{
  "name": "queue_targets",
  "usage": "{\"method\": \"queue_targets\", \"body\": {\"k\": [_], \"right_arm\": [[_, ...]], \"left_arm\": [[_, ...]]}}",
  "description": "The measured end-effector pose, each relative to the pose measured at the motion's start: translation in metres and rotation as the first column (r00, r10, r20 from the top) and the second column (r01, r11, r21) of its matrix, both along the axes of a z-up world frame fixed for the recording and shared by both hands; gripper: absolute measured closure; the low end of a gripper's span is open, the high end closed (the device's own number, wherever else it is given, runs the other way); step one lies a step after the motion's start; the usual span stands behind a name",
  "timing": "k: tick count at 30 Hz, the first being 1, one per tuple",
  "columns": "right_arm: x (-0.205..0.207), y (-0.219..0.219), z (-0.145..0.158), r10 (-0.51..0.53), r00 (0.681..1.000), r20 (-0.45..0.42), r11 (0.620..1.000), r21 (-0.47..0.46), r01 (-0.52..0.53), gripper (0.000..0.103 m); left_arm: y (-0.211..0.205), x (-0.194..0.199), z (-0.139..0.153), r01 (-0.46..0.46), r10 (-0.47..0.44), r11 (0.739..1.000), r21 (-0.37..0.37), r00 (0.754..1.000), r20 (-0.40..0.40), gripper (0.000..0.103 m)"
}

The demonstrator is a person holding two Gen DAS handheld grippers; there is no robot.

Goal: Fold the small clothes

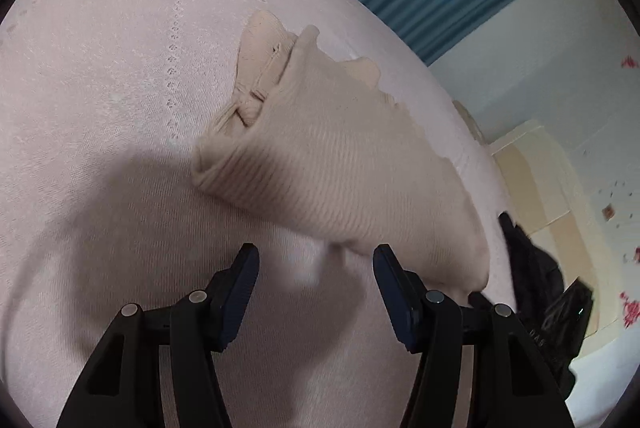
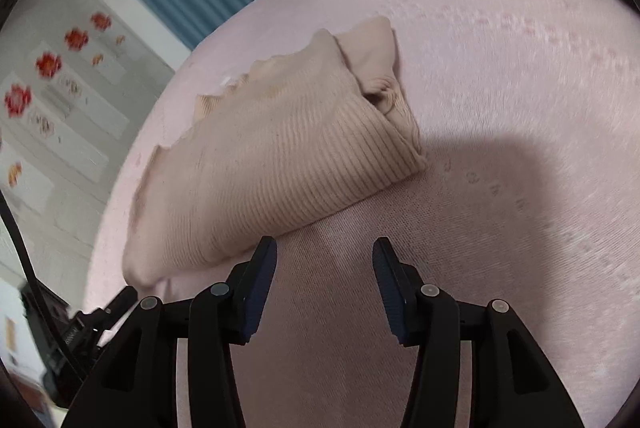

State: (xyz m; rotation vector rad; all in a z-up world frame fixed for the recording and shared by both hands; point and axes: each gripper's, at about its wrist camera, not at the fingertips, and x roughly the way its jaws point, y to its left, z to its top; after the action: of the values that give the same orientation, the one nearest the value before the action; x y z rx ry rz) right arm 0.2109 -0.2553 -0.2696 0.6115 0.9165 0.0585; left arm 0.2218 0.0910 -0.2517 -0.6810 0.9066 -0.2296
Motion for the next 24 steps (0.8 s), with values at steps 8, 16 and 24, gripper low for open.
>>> {"method": "queue_targets", "body": {"k": [8,16,24], "right_arm": [[0.026,-0.014,-0.007,-0.082,0.997,0.005,0.995,0.064,0.081,0.054],[0.060,-0.011,-0.006,-0.089,0.996,-0.012,0.994,-0.067,0.088,0.094],[0.021,-0.020,0.009,-0.070,0.994,0.084,0.997,0.043,0.067,0.095]], "left_arm": [[0.009,0.034,-0.009,-0.097,0.095,0.993,-0.072,0.995,-0.027,0.050],[0.011,0.049,-0.006,-0.164,0.164,0.986,0.011,0.984,-0.063,0.091],[0.014,0.018,0.010,-0.164,0.164,0.986,0.037,0.987,0.001,0.093]]}}
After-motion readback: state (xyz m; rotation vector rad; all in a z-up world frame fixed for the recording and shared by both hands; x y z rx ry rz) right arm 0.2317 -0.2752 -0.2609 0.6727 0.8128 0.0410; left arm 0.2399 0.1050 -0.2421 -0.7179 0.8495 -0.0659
